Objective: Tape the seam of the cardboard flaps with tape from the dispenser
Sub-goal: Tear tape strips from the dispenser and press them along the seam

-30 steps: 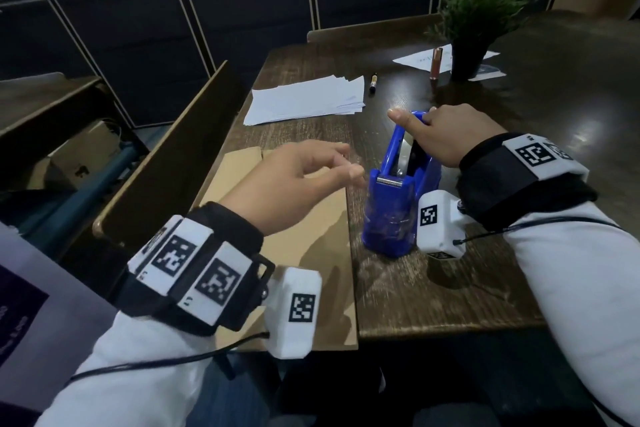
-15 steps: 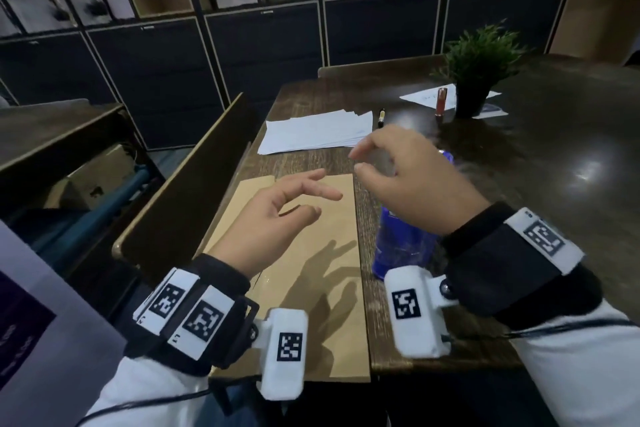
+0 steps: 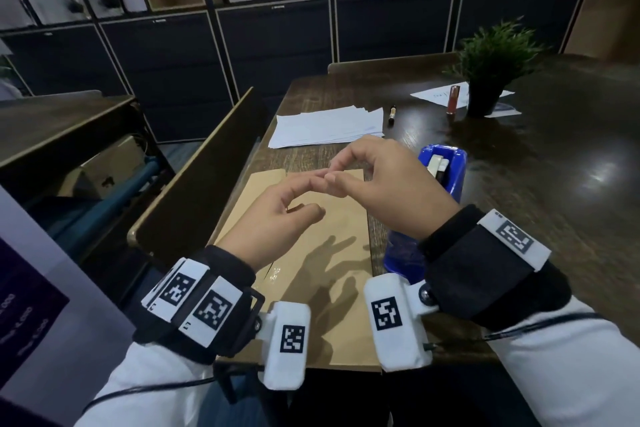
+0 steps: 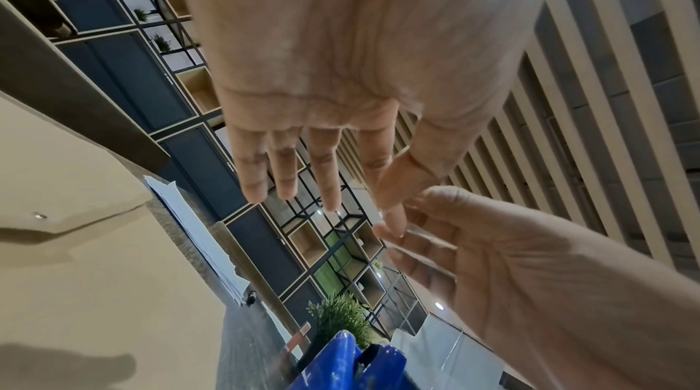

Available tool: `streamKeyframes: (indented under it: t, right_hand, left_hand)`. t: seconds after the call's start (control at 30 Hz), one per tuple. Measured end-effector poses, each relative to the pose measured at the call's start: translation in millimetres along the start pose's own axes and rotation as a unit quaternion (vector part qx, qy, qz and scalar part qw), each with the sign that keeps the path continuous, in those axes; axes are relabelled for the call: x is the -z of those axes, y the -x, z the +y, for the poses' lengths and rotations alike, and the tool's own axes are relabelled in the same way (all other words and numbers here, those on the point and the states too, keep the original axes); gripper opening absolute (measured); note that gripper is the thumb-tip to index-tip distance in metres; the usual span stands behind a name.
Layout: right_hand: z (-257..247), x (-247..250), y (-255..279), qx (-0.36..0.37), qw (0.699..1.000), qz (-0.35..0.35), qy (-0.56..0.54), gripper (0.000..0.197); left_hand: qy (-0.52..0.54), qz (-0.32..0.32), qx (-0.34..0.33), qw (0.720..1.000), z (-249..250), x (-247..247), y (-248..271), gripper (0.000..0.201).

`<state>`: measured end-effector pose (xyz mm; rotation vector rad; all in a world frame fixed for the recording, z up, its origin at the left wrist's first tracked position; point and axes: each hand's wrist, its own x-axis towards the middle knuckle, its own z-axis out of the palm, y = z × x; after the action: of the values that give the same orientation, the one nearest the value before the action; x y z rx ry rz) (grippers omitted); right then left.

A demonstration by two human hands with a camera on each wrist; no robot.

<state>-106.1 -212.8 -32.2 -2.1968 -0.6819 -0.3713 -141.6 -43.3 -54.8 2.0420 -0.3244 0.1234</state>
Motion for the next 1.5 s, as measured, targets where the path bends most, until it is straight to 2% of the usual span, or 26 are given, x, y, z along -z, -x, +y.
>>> streamKeyframes:
  t: [0.2,0.33,0.4,0.53,0.67,0.77,1.03,1.23,1.5]
  right_hand:
    - [-11.8,-9.0,3.6,0.066,0.995,0.051,0.047,0.009]
    - [-21.3,-19.2,10.8,0.078,0.991,0.102,-0.040,0.009]
    - [-20.9,-22.6,10.5,0.049,0.991,0.096,-0.078,0.009]
    - [-11.7,-31.0,2.7,-0.060,0.987,0.033,-0.146,0.010]
    - [-4.4,-44.2,-2.0,-0.117,0.975,-0.012,-0.190,0.009]
    - [-1.8,-57.6,-5.4,-0.144,0.968,-0.037,-0.203,0.011]
    - [5.7,-90.5,-4.5,-0.215,0.947,-0.104,-0.214,0.010]
    - [7.9,-109.8,-3.7,-0.287,0.907,-0.165,-0.261,0.010]
    - [4.0,-128.2,-9.0,-0.280,0.912,-0.215,-0.209,0.011]
  left_hand:
    - [-0.018,0.008,0.022,1.000,-6.2,10.6,0.7,0.036]
    - [-0.104,0.010,0.070,0.992,-13.1,26.0,6.5,0.052]
    - [-0.150,0.014,0.090,0.984,-18.9,37.2,8.9,0.053]
    - [-0.244,-0.030,0.155,0.957,-30.9,59.7,6.2,0.034]
    - [-0.241,-0.091,0.255,0.932,-49.9,73.9,-0.8,0.028]
    - [-0.243,-0.133,0.296,0.914,-59.7,75.3,-0.7,0.031]
    - [-0.333,-0.169,0.269,0.888,-69.8,70.7,2.7,0.049]
    - [-0.375,-0.197,0.230,0.876,-73.1,70.9,14.2,0.062]
    - [-0.379,-0.212,0.214,0.875,-73.0,71.7,26.0,0.062]
